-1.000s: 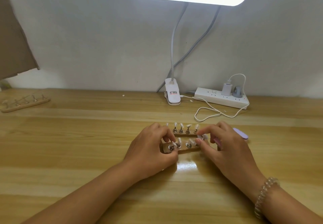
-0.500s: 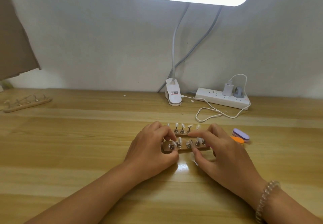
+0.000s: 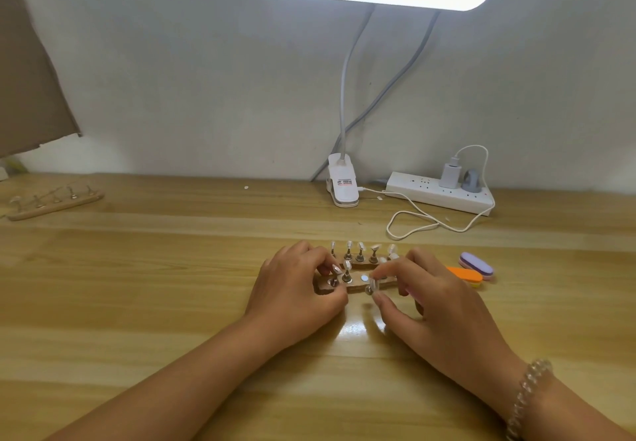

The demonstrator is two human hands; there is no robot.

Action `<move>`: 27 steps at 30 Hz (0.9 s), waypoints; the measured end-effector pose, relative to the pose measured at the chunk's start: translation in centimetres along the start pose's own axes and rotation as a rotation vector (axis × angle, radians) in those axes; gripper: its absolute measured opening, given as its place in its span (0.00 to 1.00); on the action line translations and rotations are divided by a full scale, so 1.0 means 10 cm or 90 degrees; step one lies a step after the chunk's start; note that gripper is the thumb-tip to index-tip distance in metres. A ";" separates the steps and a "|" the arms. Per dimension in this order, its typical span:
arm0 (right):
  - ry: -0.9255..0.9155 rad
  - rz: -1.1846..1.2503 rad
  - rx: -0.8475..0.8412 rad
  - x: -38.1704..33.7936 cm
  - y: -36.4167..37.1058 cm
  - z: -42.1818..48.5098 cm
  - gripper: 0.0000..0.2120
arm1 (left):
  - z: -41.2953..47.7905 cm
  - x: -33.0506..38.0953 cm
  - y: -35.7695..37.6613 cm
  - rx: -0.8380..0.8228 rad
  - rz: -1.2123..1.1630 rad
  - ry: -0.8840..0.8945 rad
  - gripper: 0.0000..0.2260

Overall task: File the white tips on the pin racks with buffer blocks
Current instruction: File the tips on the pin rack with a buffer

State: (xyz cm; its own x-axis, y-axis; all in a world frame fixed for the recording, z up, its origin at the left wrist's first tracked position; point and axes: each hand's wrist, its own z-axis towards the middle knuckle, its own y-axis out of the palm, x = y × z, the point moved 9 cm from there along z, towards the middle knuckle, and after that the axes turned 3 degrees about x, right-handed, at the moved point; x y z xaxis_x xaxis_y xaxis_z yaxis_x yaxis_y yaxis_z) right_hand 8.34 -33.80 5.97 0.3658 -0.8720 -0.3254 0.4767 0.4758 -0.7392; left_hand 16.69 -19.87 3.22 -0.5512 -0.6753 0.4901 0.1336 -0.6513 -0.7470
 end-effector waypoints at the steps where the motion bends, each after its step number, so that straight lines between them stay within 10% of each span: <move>1: 0.001 0.012 0.004 0.00 0.00 0.00 0.08 | 0.00 0.00 0.00 -0.001 -0.004 0.001 0.08; 8: 0.074 0.106 0.049 0.09 -0.02 -0.01 0.08 | -0.08 0.23 -0.14 0.071 0.020 0.102 0.15; 27: 0.224 0.201 -0.069 0.18 0.16 -0.08 0.09 | -0.12 0.37 0.15 -0.149 -0.165 0.182 0.07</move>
State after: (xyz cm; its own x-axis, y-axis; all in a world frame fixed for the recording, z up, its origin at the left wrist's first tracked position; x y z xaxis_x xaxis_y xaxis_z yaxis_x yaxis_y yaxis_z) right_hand 9.16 -34.72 3.68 0.1779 -0.6816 -0.7098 0.2929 0.7253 -0.6230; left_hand 13.86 -22.93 3.37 -0.7520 -0.3553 0.5553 -0.2113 -0.6680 -0.7135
